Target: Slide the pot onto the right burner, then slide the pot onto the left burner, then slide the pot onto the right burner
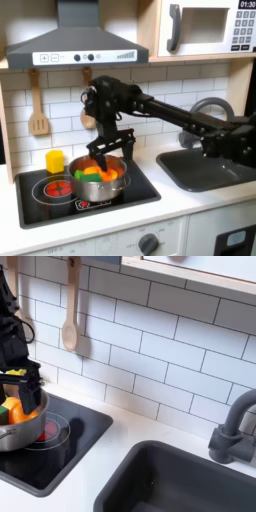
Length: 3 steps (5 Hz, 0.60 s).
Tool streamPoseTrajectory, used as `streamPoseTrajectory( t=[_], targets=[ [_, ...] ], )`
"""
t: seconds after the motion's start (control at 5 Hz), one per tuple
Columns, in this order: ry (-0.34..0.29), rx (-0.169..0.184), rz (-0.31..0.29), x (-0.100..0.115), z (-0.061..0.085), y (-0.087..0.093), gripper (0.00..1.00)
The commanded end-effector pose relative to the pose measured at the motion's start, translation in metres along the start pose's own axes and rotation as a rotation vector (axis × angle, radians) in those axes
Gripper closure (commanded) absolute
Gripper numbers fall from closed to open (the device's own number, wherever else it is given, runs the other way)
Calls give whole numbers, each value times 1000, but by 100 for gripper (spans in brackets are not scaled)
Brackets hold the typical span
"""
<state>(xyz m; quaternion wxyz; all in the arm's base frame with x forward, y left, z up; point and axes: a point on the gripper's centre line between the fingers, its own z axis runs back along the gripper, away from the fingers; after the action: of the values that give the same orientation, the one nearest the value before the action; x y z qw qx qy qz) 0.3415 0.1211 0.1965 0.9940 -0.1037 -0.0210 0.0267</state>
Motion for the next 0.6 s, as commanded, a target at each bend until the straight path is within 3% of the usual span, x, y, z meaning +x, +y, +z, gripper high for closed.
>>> streamPoseTrajectory(
  t=[0.0, 0.2, 0.4],
  targets=[
    [3, 20, -30, -5, -3, -5, 0],
    [9, 62, -44, -3, -9, -5, 0],
    [15, 75, -83, -4, -10, -11, 0]
  ],
)
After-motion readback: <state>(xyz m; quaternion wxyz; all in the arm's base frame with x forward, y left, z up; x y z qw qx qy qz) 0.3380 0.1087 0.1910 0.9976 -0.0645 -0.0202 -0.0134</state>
